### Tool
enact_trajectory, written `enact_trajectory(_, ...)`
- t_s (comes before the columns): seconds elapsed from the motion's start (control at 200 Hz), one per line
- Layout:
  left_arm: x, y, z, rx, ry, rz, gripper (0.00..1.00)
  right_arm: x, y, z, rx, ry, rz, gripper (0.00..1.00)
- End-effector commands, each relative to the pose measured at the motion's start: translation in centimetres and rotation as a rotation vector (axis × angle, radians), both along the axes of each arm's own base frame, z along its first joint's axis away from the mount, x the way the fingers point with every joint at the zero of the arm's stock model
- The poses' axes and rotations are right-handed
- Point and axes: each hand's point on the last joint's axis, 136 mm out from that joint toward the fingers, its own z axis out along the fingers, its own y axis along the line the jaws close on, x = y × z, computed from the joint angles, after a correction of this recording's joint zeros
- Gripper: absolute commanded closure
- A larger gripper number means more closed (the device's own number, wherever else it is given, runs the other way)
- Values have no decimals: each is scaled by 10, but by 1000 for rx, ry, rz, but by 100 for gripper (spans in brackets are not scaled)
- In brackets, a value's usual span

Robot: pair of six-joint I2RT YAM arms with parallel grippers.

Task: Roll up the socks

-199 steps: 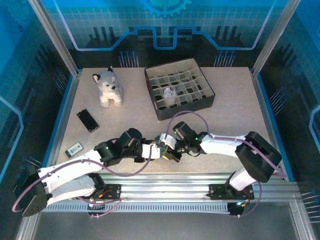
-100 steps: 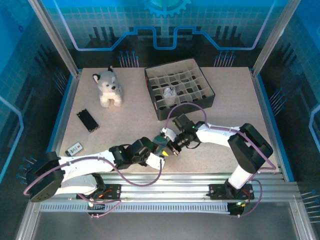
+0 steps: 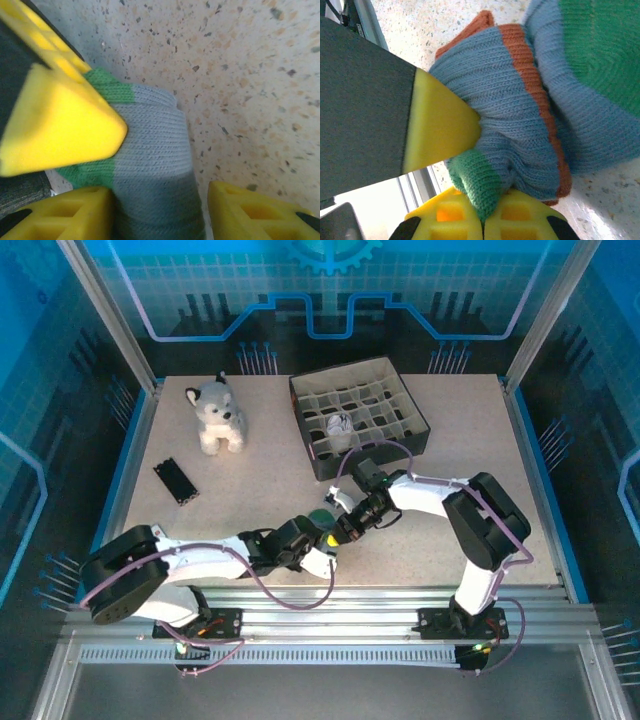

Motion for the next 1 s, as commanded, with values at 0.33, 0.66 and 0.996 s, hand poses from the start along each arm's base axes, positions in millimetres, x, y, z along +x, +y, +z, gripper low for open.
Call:
enact_trajectory(0.33,-8,7,-27,71,221,98,100,12,-10,21,53,160,-127,89)
enact_trajectory(0.66,-35,9,-15,2,662,142,100,40,-51,55,102,-115,-321,63)
enact_trajectory(0.996,-27,9,6,-17,846,142,100,26,-52,56,214,-488,-318,56)
